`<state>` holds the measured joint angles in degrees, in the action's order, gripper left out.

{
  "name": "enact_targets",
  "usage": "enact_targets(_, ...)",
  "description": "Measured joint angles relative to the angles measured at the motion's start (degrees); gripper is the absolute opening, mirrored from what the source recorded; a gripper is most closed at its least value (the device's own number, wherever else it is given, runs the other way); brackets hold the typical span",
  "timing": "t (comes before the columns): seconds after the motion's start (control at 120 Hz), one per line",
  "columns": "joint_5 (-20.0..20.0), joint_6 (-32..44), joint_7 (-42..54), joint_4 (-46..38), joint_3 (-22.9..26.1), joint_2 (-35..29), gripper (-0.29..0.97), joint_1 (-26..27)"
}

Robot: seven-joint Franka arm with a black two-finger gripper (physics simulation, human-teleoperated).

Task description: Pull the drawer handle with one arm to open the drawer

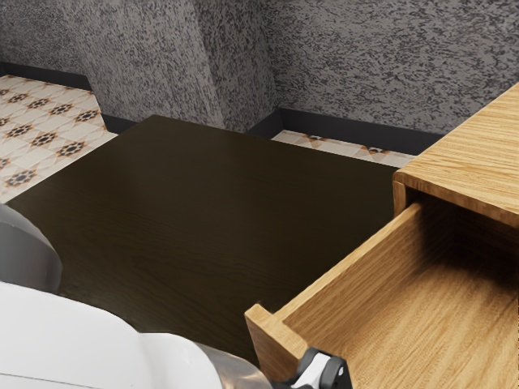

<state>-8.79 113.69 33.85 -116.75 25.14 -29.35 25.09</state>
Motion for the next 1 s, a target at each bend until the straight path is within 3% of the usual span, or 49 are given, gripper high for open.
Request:
enact_targets(0.283, 0.3, -1.1, -1.1, 0.0, 0.3, 0.1, -0.06, -0.3)
enact_targets(0.542, 1.1, -2.3, -1.3, 0.6, 1.0, 0.4, 0.15, -0.4)
enact_targets(0.675, 0.9, -7.4, -1.5, 13.8, 3.5, 1.8, 0.19, -0.4)
enact_targets(0.758, 1.0, -15.8, -1.9, 31.1, 3.2, 9.5, 0.22, -5.2)
enact_targets(0.8, 1.1, -21.2, -2.5, 39.6, 1.0, 14.9, 0.27, -9.1)
enact_targets(0.842, 1.1, -25.8, -3.8, 44.3, -5.9, 18.4, 0.35, -11.3)
enact_targets(0.925, 1.2, -32.5, -8.9, 47.5, -20.1, 21.5, 0.46, -14.0)
enact_targets(1.0, 2.6, -35.4, -13.3, 48.6, -25.3, 24.3, 0.53, -19.1)
